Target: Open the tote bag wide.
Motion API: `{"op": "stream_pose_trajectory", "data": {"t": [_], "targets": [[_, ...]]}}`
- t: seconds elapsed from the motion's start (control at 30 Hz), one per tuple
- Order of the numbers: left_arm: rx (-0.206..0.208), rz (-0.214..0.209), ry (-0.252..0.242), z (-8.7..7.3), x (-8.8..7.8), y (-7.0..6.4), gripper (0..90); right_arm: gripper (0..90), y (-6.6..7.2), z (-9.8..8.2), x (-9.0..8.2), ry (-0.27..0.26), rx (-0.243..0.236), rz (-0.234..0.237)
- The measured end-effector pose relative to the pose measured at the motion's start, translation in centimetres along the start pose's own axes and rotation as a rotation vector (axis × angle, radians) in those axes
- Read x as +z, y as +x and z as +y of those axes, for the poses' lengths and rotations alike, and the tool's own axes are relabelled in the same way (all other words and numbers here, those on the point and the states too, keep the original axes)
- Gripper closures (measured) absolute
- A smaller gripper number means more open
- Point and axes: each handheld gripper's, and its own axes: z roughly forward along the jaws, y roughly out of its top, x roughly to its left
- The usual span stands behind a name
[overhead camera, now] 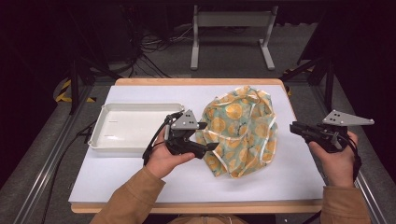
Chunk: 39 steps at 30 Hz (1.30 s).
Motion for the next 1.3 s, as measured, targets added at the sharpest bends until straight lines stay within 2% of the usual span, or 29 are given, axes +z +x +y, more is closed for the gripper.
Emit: {"op": "stream_pose_trajectory", "data": {"t": [0.1,0.53,0.7,0.9,0.97,1.03,1.17,1.3], "targets": [[-0.007,-0.017,-0.008,0.3,0.7,0.1,25.8,77.9,0.0,0.0,0.1,0.002,0.003,0.001],[0.027,-0.033,0.007,1.5,3.7,-0.7,25.8,77.6,-0.1,-0.1,-0.1,-0.003,0.007,0.002],[0.016,-0.044,0.005,1.7,4.4,-0.7,26.0,77.5,-0.1,-0.1,0.0,-0.003,0.008,0.004],[0.021,-0.044,0.015,2.1,5.5,-1.1,26.0,77.5,-0.1,-0.1,0.1,-0.001,0.005,0.007],[0.038,-0.038,0.025,2.4,5.8,-1.4,26.1,77.5,-0.1,-0.1,0.1,-0.001,0.005,0.007],[0.038,-0.044,0.03,2.5,6.2,-1.5,28.5,77.4,-0.1,-0.1,0.1,-0.003,0.006,0.008],[0.042,-0.045,0.054,2.7,6.7,-1.4,39.6,76.5,-0.1,-0.1,0.1,-0.001,0.014,0.016],[0.028,-0.055,0.06,2.8,7.3,-1.4,42.9,76.5,0.0,-0.1,0.1,0.001,0.012,0.017]]}}
